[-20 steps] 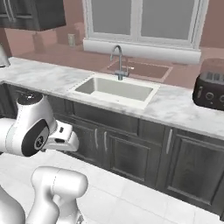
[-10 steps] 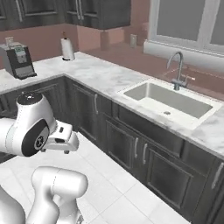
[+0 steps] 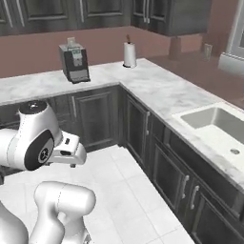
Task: Navigate to the coffee machine.
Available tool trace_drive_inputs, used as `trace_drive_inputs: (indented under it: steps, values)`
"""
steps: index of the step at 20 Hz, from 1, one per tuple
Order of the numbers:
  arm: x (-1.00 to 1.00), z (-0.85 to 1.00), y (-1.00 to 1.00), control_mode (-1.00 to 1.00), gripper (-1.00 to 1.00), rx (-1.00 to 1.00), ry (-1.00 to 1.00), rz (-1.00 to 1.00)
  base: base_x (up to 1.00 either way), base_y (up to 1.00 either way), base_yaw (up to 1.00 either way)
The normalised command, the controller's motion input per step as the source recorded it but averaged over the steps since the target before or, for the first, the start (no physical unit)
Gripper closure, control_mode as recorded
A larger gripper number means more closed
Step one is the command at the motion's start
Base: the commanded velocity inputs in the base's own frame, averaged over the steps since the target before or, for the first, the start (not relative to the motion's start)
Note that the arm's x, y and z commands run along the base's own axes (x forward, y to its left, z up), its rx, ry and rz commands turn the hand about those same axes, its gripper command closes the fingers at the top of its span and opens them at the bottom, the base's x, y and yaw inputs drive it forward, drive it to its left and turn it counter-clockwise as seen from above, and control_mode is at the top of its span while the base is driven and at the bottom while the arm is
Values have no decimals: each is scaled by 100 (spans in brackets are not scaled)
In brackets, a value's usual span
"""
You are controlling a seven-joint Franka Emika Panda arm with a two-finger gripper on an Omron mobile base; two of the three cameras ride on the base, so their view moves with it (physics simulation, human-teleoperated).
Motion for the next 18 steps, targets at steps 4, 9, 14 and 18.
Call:
trace_drive_inputs:
  steps: [4, 9, 14, 18]
  values:
    - [0, 0, 0, 100, -100, 0, 0, 0, 53, 0, 53]
    - [0, 0, 0, 100, -100, 0, 0, 0, 71, -25, 44]
    - [0, 0, 0, 100, -100, 0, 0, 0, 85, -46, 37]
    - [0, 0, 0, 100, -100, 0, 0, 0, 81, -57, 31]
